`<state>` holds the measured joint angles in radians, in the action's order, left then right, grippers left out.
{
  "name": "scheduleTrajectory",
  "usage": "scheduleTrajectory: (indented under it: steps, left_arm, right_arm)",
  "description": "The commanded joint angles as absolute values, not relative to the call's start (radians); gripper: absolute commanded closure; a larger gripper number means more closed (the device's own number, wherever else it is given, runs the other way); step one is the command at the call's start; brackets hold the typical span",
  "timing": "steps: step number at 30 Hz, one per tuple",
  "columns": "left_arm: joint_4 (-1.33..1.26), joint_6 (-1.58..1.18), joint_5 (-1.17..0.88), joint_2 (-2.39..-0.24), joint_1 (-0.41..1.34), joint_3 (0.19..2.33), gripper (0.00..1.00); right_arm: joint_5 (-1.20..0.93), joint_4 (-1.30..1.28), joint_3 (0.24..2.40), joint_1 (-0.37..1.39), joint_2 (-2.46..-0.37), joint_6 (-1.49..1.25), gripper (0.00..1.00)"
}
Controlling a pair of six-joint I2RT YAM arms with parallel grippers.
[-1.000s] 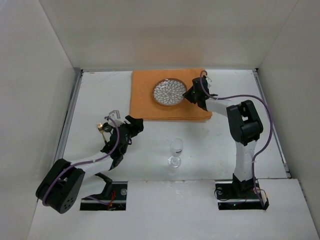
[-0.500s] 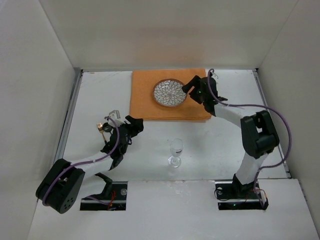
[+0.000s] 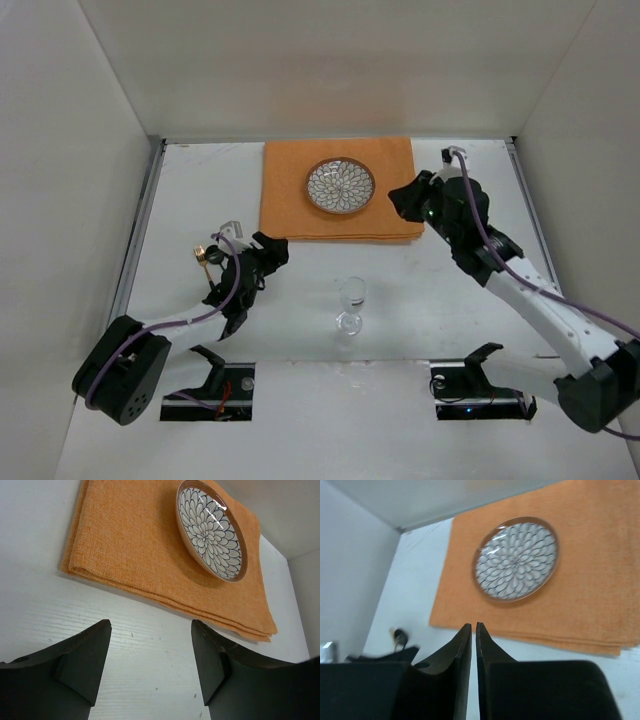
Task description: Set the dinner table for one person
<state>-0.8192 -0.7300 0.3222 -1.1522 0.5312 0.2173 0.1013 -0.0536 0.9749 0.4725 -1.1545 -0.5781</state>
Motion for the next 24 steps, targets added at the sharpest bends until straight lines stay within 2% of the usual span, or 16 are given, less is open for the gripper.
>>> scheduleTrajectory:
  steps: [1,3,9,13,24]
  left_arm:
    - [-0.865,-0.739,0.334,-1.164,0.538,0.216,0.37]
    - [-0.865,-0.739,0.333,-1.167,0.536,0.218,0.37]
    - [-0.857,-0.742,0.334,-1.146,0.525,0.212,0.37]
    - [-0.865,-0.752,0.325,-1.177,0.524,0.216,0.37]
    - [-0.856,-0.753,0.321,-1.170,0.518,0.216,0.37]
  right_arm:
    - [0.120,-0.294,1.049,0.559,-1.046,-0.460,0.86]
    - [0.150,-0.398,1.072,0.629,-1.003,-0.433,0.83]
    - [0.256,-0.694,1.150,0.843,-0.992,-0.400,0.54]
    - [0.327,-0.845,1.241,0.981,-1.041,-0.382,0.43]
    - [0.307,-0.939,1.319,1.090,-1.134,-0.357,0.46]
